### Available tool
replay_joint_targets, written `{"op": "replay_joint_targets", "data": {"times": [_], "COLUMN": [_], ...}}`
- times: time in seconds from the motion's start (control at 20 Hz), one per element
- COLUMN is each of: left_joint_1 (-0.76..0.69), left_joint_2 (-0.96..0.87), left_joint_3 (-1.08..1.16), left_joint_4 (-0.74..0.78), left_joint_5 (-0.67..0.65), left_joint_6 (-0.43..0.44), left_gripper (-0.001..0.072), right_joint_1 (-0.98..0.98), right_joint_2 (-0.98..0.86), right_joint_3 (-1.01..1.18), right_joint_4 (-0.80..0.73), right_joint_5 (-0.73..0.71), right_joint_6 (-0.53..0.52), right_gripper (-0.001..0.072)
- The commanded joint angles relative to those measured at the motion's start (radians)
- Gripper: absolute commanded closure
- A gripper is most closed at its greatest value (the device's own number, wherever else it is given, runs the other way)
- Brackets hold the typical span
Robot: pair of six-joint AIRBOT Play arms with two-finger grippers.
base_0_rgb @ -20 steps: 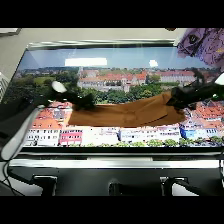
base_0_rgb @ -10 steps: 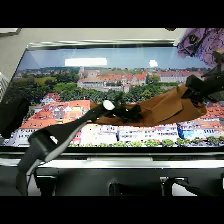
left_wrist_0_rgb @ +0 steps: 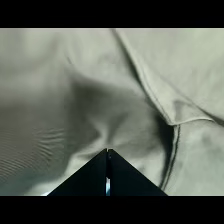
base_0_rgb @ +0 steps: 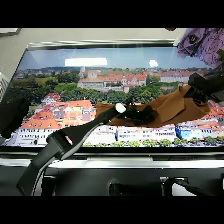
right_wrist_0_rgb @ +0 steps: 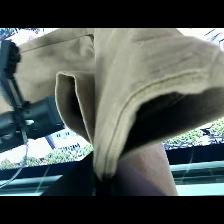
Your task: Fold the clothes and pants, and hang the long-sleeved shirts on hangers.
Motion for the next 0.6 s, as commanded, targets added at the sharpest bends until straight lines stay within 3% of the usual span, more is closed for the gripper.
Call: {"op": "replay_joint_targets", "data": {"times": [0.0, 0.15, 0.25, 0.55], "left_joint_1": [0.117, 0.267, 0.379, 0.678], "left_joint_2": [0.066, 0.224, 0.340, 0.583], "left_joint_3": [0.014, 0.015, 0.015, 0.015], "left_joint_4": [0.287, 0.631, 0.775, 0.820], "left_joint_5": [-0.249, -0.436, -0.541, -0.701], "left_joint_6": [-0.013, -0.015, 0.001, 0.079], "left_gripper": [0.0692, 0.0690, 0.0689, 0.0687], "right_joint_1": [0.002, 0.027, 0.097, 0.415], "right_joint_2": [0.001, 0.001, 0.000, -0.050], "right_joint_3": [0.001, 0.001, 0.001, 0.000], "right_joint_4": [0.019, 0.049, 0.036, -0.037], "right_joint_5": [-0.040, -0.058, -0.095, -0.226], "right_joint_6": [0.047, 0.114, 0.161, 0.368], "right_gripper": [0.0683, 0.0683, 0.0683, 0.0683]}}
